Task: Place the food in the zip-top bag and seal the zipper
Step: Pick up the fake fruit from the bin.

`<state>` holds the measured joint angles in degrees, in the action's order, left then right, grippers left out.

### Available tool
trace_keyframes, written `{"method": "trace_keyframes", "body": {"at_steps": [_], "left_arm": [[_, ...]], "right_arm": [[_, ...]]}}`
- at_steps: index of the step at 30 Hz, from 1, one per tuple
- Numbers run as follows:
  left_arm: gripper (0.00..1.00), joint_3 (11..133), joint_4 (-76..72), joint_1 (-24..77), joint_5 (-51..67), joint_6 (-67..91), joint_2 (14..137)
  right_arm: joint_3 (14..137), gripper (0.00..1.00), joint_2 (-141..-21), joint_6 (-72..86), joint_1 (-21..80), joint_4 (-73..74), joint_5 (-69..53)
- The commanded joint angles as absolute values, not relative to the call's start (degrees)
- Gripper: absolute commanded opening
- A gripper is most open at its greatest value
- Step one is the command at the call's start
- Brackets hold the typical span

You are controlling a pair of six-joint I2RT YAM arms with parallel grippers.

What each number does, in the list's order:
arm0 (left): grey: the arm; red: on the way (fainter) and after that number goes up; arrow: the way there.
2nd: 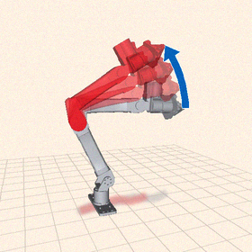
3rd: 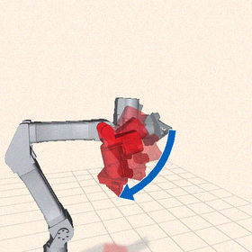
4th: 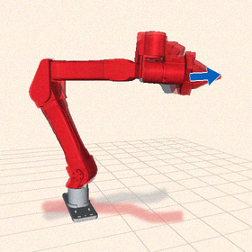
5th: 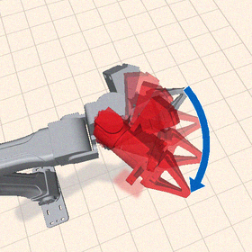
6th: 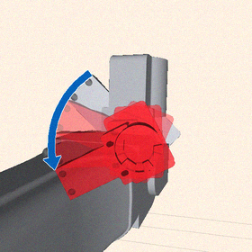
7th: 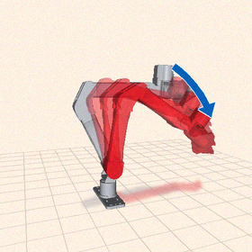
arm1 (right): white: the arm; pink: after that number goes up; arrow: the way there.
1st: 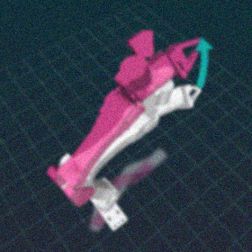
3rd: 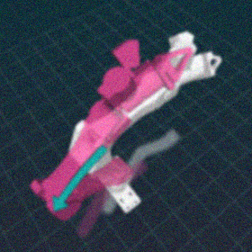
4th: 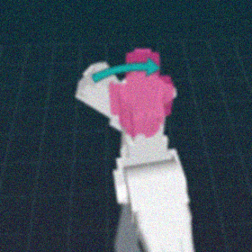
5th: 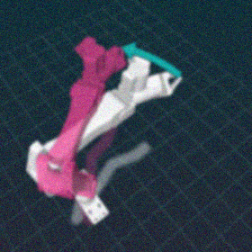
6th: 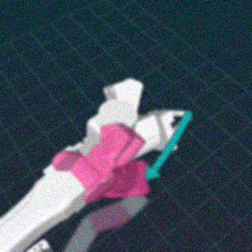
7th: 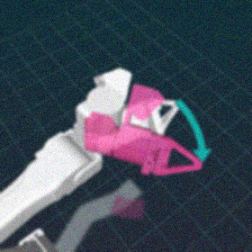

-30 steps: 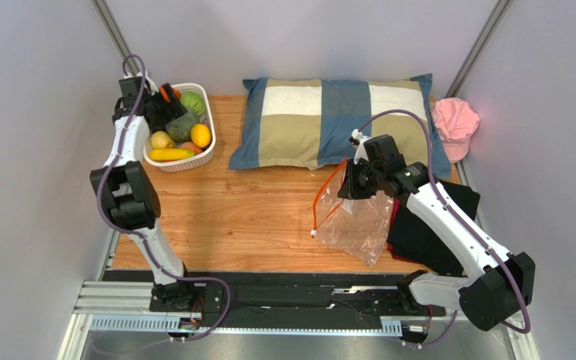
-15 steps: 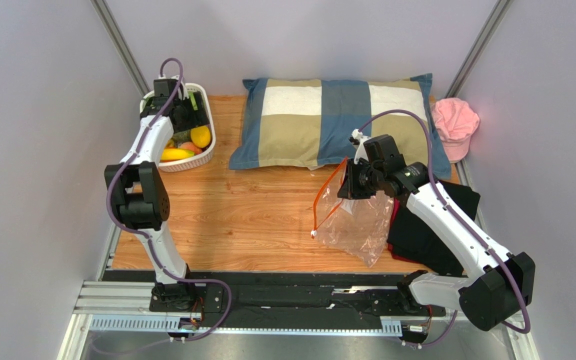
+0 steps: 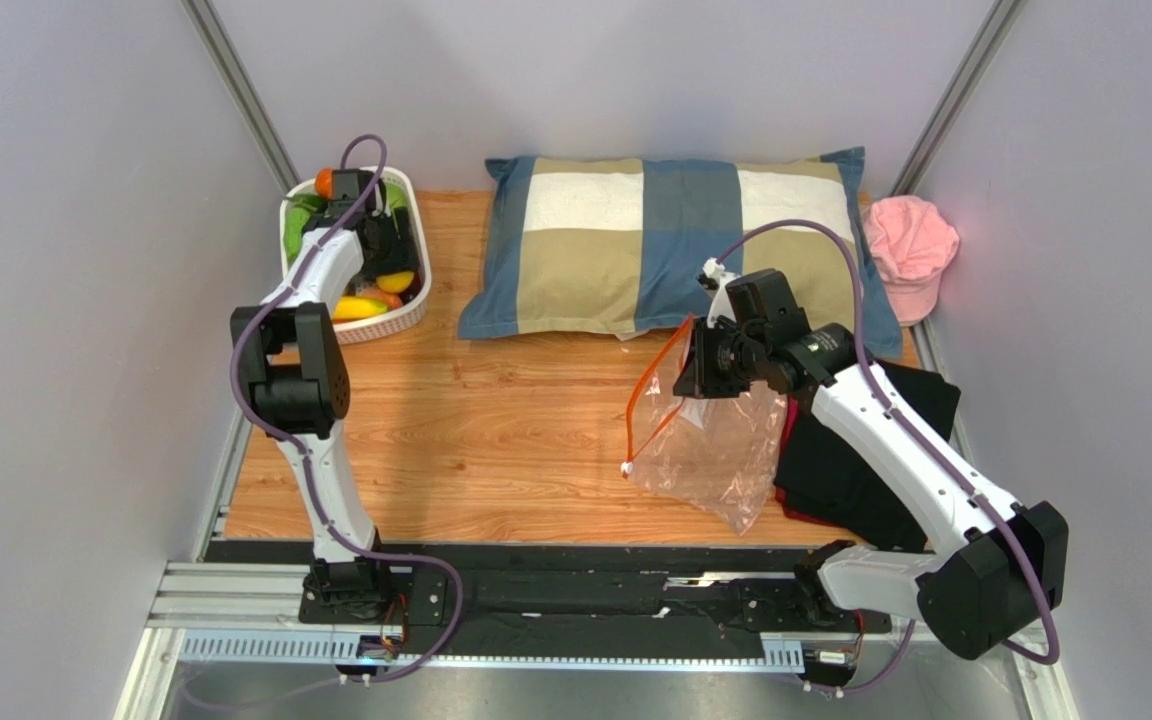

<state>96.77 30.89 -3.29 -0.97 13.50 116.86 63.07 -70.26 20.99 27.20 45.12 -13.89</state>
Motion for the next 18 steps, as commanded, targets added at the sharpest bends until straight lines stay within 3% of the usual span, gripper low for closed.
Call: {"method": "trace_keyframes", "body": {"at_steps": [1, 2, 8, 11, 18], "left_arm": [[0.67, 99.67, 31.11, -3.34, -1.06, 13.36, 112.69], [0.56, 99.32, 31.03, -3.43, -0.62, 13.36, 111.46], [0.23, 97.82, 32.25, -3.43, 4.91, 13.01, 100.65], [0.17, 96.68, 33.31, -2.2, 10.88, 13.01, 94.06], [0.17, 90.28, 34.19, 6.75, 27.58, 14.94, 78.41]], "right_arm": [[66.0, 0.0, -70.4, 21.97, 27.16, 43.07, -15.12], [66.18, 0.0, -70.31, 21.97, 27.16, 42.89, -15.9], [66.97, 0.0, -68.3, 24.78, 27.16, 40.09, -23.0], [66.71, 0.0, -66.28, 28.28, 27.16, 35.52, -27.49], [64.87, 0.0, -67.06, 32.43, 27.07, 31.3, -29.44]]}}
